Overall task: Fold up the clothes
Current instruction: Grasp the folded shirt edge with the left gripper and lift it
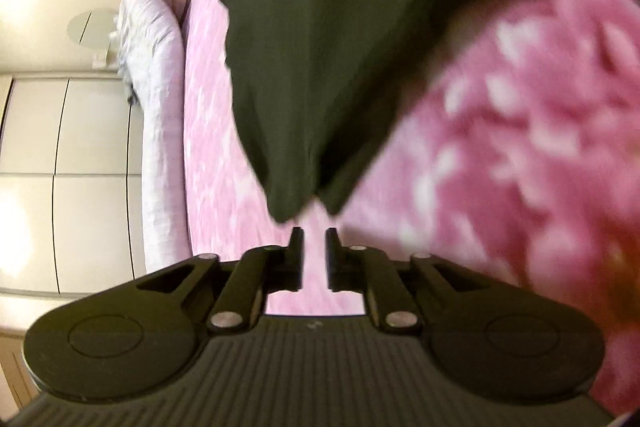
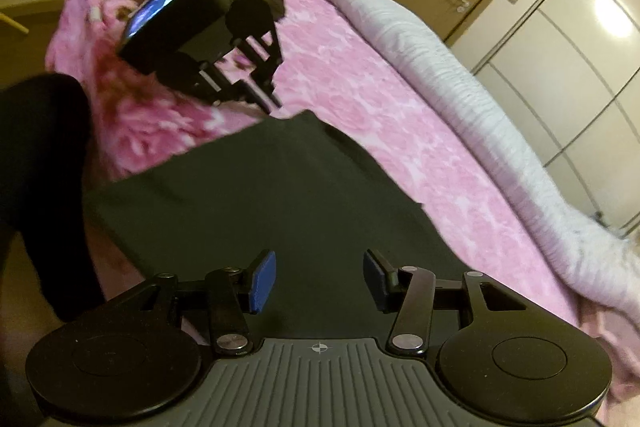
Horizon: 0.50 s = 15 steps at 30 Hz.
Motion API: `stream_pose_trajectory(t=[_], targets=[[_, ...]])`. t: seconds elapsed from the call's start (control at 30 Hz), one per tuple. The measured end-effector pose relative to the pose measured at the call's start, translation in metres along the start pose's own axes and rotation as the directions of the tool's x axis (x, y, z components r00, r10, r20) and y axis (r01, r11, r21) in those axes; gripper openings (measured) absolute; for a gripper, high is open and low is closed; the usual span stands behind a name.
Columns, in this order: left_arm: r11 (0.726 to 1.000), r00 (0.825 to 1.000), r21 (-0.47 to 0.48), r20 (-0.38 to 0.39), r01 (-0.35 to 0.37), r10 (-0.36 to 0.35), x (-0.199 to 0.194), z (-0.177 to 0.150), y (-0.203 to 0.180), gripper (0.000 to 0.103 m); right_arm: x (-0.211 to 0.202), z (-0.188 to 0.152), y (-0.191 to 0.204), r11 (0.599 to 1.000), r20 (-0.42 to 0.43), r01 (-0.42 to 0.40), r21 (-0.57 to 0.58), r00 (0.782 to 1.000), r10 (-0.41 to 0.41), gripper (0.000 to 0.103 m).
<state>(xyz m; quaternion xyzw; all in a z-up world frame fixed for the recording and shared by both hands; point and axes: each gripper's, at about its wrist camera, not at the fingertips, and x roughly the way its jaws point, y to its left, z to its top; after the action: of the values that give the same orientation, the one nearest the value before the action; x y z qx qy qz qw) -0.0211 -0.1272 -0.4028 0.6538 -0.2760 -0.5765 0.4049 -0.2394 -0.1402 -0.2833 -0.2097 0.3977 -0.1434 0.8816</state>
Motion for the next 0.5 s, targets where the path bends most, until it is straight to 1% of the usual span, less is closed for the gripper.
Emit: stream_pose_trajectory(t=[0.03, 0.07, 0.2, 0.27, 0.33, 0.5], targets=[[1.000, 1.000, -0.003, 0.009, -0.003, 0.003, -0.006, -0.004, -0.002, 0.022, -0.001, 0.001, 0.003, 1.000, 0.003, -0.021, -0.003, 1.000, 0.021, 0.050], [1.000, 1.000, 0.002, 0.026, -0.006, 0.006, -0.014, -0.007, -0.005, 0.033, -0.001, 0.001, 0.006, 0.999, 0.005, -0.035, -0.010, 0.999, 0.036, 0.050], [0.998, 0.995, 0.053, 0.095, -0.032, 0.026, -0.029, -0.007, -0.019, 0.033, 0.001, -0.001, 0.017, 0.997, -0.001, -0.073, -0.028, 0.997, 0.073, 0.051], [0.997, 0.992, 0.067, 0.121, -0.028, 0.020, -0.024, 0.000, -0.018, 0.033, 0.002, -0.003, 0.017, 0.997, -0.009, -0.075, -0.016, 0.997, 0.075, 0.051], [0.997, 0.988, 0.080, 0.151, -0.014, 0.001, -0.019, 0.005, -0.013, 0.033, 0.001, -0.005, 0.014, 0.998, -0.014, -0.066, -0.002, 0.998, 0.066, 0.051], [0.986, 0.972, 0.163, 0.227, 0.026, -0.063, -0.010, 0.014, -0.010, 0.033, -0.003, -0.010, 0.006, 0.999, -0.027, -0.044, 0.032, 0.999, 0.045, 0.051]])
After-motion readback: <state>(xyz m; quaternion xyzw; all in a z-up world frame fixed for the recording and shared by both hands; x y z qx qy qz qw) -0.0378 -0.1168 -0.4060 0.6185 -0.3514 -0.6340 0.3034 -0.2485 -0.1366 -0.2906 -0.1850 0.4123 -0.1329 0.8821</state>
